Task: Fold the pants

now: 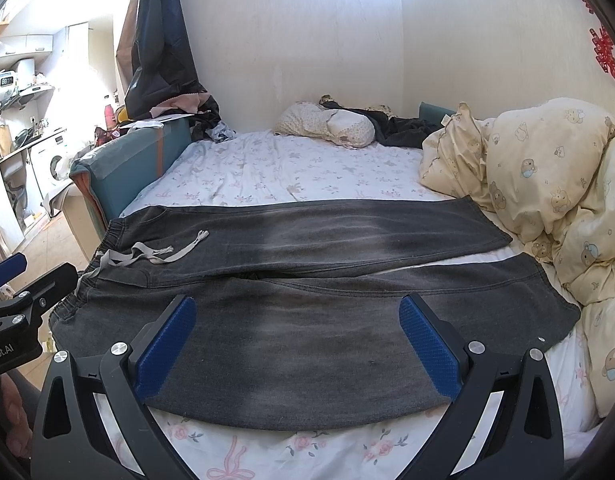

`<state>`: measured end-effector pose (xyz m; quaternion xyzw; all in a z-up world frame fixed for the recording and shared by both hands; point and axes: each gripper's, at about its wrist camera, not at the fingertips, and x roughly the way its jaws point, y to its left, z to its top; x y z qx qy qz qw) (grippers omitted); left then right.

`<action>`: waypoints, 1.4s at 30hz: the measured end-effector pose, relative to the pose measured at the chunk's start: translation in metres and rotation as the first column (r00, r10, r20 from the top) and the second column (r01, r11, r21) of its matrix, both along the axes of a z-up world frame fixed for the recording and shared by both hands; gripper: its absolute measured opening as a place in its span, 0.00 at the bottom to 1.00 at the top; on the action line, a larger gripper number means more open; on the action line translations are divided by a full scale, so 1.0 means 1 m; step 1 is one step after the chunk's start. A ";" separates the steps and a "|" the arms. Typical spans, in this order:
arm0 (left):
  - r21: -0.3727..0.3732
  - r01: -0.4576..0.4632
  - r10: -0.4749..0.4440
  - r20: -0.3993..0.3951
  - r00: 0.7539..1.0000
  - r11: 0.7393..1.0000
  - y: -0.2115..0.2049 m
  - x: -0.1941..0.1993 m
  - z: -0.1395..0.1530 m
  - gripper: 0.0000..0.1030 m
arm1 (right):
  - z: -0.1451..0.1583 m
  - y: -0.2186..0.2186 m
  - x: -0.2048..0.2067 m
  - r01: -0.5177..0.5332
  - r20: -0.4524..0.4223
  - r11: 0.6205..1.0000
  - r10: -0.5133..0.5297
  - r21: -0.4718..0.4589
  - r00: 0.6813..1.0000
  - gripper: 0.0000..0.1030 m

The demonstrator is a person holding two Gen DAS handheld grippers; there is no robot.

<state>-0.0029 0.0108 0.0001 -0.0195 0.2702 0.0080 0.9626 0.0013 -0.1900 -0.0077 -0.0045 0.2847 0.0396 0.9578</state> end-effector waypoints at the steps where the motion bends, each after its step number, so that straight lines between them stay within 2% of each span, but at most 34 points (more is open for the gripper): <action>1: 0.001 0.000 0.000 0.000 1.000 1.000 0.000 0.000 0.000 1.00 | 0.000 0.000 0.000 0.000 -0.001 1.000 0.000 0.000 1.000 1.00; 17: 0.007 -0.001 0.001 -0.014 1.000 1.000 0.002 0.000 -0.004 1.00 | -0.002 0.002 0.002 -0.004 -0.013 1.000 0.004 0.000 1.000 1.00; 25: 0.019 0.005 -0.004 -0.072 0.997 1.000 0.014 0.005 0.002 1.00 | -0.002 -0.001 0.009 -0.021 -0.032 0.999 0.023 0.046 0.999 1.00; 29: 0.026 -0.019 0.022 -0.103 0.994 0.999 0.034 0.016 0.009 1.00 | -0.004 -0.003 0.016 -0.042 -0.038 0.998 0.044 0.052 0.998 1.00; 32: 0.018 -0.093 0.094 -0.146 0.985 0.996 0.064 0.029 0.007 1.00 | -0.007 -0.011 0.027 -0.039 -0.058 0.997 0.042 0.062 0.997 1.00; 35: 0.034 -0.240 0.242 -0.204 0.949 0.970 0.116 0.041 -0.001 1.00 | -0.009 -0.019 0.038 -0.018 -0.088 0.997 0.025 0.072 0.996 1.00; 36: 0.033 -0.292 0.291 -0.231 0.928 0.956 0.136 0.046 -0.006 0.99 | -0.009 -0.019 0.038 -0.018 -0.088 0.997 0.025 0.072 0.996 1.00; 38: -0.019 -0.377 0.353 -0.311 0.883 0.926 0.177 0.053 -0.025 0.99 | -0.011 -0.030 0.047 0.010 -0.114 0.993 0.003 0.114 0.993 1.00; 40: -0.070 -0.456 0.400 -0.375 0.836 0.887 0.206 0.056 -0.045 0.99 | -0.012 -0.033 0.050 0.018 -0.124 0.992 -0.002 0.124 0.992 1.00; 42: -0.120 -0.547 0.442 -0.459 0.771 0.828 0.234 0.055 -0.075 0.98 | -0.014 -0.033 0.051 0.018 -0.141 0.992 0.000 0.128 0.990 1.00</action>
